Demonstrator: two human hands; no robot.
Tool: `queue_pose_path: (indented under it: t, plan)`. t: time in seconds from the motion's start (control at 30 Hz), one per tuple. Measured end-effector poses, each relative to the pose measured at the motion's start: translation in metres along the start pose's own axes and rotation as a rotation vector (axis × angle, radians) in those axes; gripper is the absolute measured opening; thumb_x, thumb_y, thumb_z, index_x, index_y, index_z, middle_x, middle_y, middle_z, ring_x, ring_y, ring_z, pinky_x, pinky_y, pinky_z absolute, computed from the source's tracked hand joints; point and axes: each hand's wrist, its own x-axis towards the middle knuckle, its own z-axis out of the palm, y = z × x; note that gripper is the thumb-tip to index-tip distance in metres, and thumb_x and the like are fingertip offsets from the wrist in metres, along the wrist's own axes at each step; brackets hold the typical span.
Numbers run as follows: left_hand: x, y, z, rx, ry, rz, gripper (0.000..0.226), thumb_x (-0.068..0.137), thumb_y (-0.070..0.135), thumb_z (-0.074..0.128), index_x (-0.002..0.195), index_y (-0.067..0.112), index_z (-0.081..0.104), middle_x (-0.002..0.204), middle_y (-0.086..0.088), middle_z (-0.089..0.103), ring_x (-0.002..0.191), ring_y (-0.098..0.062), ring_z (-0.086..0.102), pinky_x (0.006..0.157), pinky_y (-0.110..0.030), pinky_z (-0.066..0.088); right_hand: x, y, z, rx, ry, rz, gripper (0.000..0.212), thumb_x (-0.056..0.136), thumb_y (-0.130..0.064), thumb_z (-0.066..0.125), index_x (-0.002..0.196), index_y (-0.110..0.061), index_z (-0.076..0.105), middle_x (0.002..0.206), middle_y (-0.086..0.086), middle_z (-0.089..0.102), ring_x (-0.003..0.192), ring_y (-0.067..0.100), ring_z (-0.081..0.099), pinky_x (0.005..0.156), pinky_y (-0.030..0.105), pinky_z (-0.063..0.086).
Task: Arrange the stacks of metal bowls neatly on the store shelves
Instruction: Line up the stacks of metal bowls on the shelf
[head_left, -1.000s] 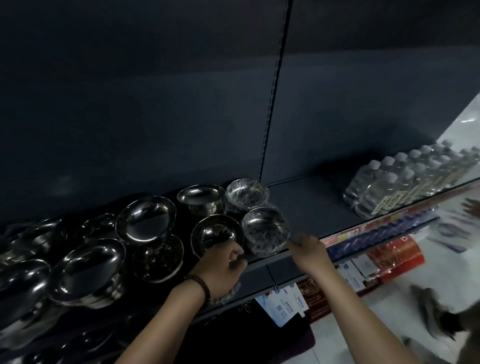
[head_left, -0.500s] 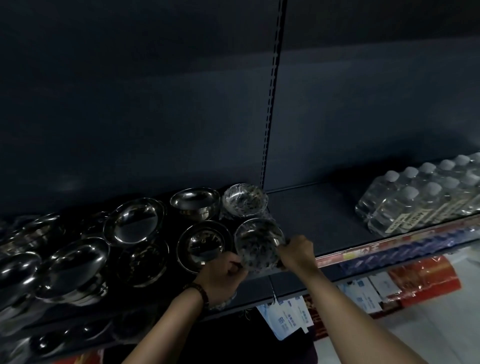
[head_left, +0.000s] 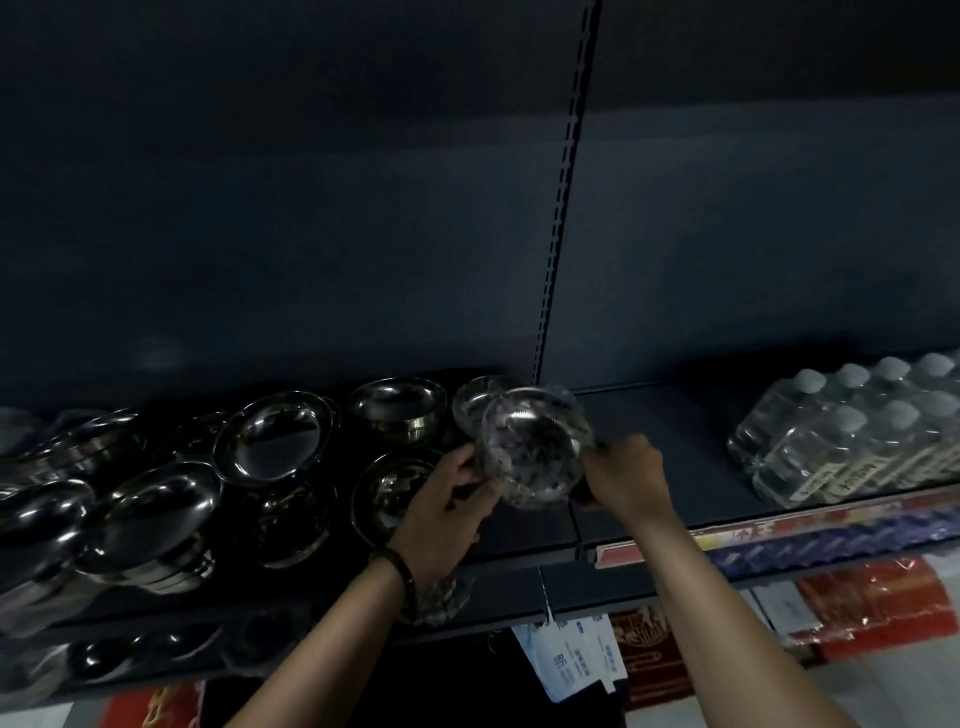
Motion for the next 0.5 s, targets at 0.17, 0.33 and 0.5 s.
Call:
queue_pose_path:
  t: [0.17,0.33,0.5]
  plan:
    - [0.020,-0.008,-0.013,-0.034,0.140,-0.031,0.057,0.097,0.031,0.068,0.149,0.031,0.046,0.143,0.001,0.060,0.124,-0.022,0.064,0.099,-0.045,0.058,0.048,-0.045,0.010,0.034,0.004,-0.046,0.028,0.093,-0.022,0.063,0.099,0.000,0.079,0.095,0.017,0.078,0.082,0.028,0.075,0.061,0.023,0.055]
    - [0.028,-0.020,-0.002,-0.120,0.156,-0.110,0.050,0.099,0.018,0.067,0.145,0.024,0.049,0.139,-0.006,0.060,0.119,-0.030,0.064,0.068,-0.028,0.053,0.082,-0.057,0.040,0.061,-0.052,0.036,0.024,0.094,-0.017,0.063,0.095,0.004,0.074,0.097,0.021,0.077,0.086,0.030,0.077,0.069,0.029,0.065]
    - [0.035,-0.019,0.002,-0.049,0.149,-0.127,0.052,0.099,0.021,0.066,0.147,0.026,0.048,0.143,0.000,0.057,0.131,-0.020,0.058,0.111,-0.046,0.049,0.095,-0.052,0.059,-0.066,-0.171,-0.001,0.023,0.100,-0.020,0.064,0.089,-0.001,0.071,0.098,0.021,0.076,0.108,0.032,0.074,0.069,0.030,0.051]
